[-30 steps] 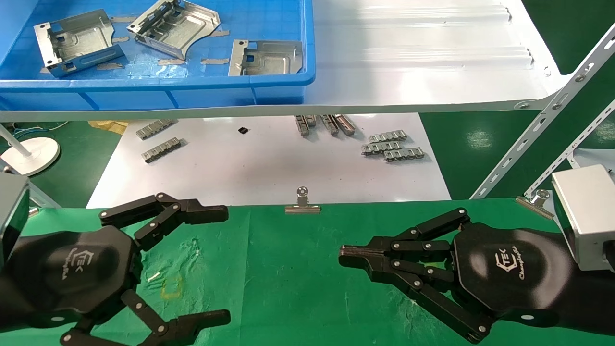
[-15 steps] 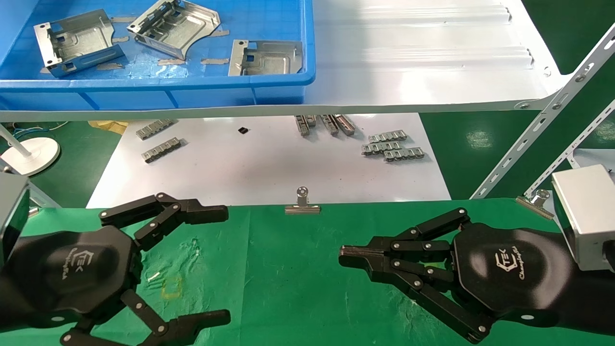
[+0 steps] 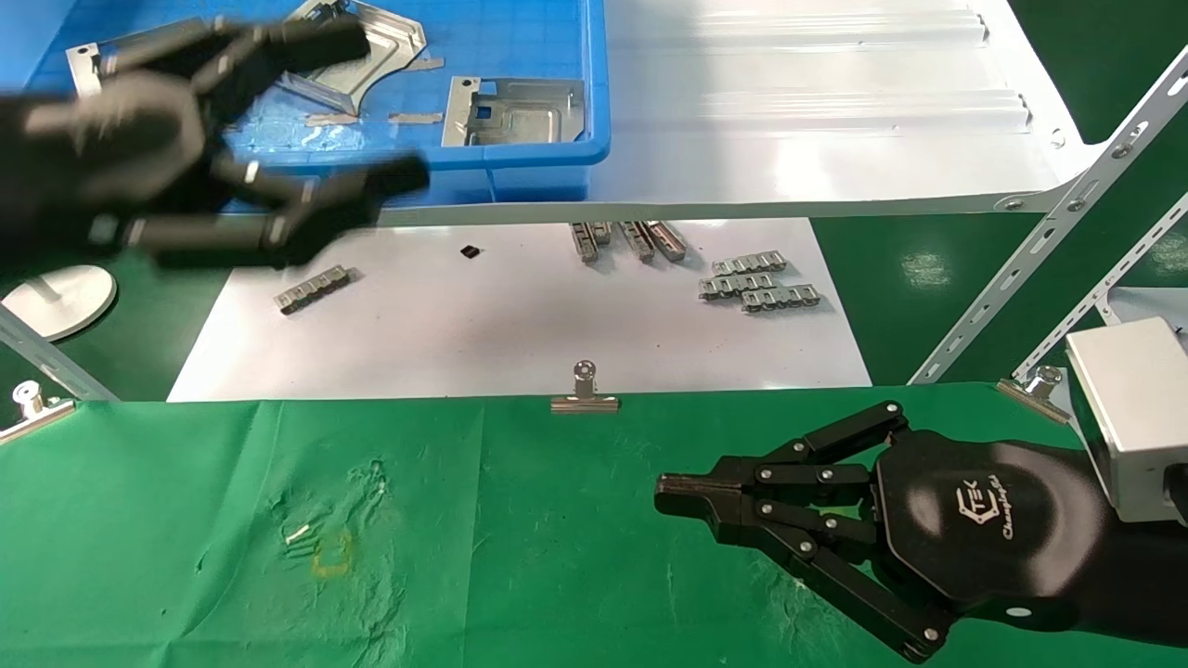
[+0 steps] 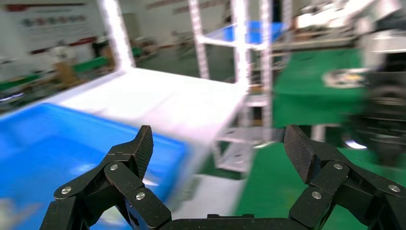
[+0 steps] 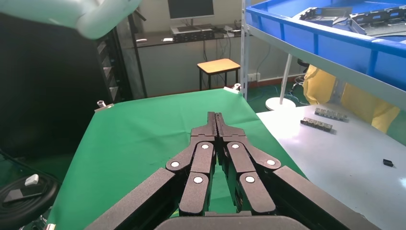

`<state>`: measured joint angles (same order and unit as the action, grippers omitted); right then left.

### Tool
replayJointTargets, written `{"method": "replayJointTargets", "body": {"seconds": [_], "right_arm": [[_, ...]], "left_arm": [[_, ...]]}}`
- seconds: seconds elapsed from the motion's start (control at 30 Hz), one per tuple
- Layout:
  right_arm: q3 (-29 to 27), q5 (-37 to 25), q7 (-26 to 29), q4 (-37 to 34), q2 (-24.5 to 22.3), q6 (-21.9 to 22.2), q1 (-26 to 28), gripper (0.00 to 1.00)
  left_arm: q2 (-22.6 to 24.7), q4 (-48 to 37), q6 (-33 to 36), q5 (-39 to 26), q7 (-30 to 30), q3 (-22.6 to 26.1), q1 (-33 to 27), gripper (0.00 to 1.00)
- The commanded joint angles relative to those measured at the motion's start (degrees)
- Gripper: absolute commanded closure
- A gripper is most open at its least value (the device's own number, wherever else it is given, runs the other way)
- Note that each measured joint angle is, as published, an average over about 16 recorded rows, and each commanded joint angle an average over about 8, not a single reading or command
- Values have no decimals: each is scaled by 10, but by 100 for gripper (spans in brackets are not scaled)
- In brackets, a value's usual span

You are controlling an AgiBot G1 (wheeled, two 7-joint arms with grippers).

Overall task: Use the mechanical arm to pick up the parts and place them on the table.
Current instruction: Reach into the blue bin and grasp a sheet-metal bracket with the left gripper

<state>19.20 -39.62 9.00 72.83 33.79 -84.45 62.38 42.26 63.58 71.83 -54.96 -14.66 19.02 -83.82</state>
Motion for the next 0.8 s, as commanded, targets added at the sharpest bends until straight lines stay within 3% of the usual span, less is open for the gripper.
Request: {"method": "replayJointTargets", "body": {"seconds": [0.03,0.27,0.3,0.33,0.37,0.53,0.57,0.63,0.8], "right_arm": [[0,0,0,0,0,0,0,100],[0,0,0,0,0,0,0,100],[0,0,0,0,0,0,0,100],[0,0,0,0,0,0,0,98],[0,0,0,0,0,0,0,91],[0,0,0,0,0,0,0,28],[0,0,0,0,0,0,0,16],[0,0,0,0,0,0,0,0],[0,0,0,0,0,0,0,0]], "left_arm": [[13,-18,-23,-35,-14,14,-47,0],[106,-233,-101,-228,-41,106,-222,0],[117,-266,-111,-247,-44,115,-240,5],[128,-299,-121,-264,-46,122,-257,18],[138,-329,-129,-277,-46,129,-272,30],[170,-441,-149,-309,-35,144,-320,93],[174,-456,-149,-311,-30,146,-326,100],[180,-480,-146,-313,-19,147,-334,100],[191,-526,-142,-315,2,149,-347,100]]}}
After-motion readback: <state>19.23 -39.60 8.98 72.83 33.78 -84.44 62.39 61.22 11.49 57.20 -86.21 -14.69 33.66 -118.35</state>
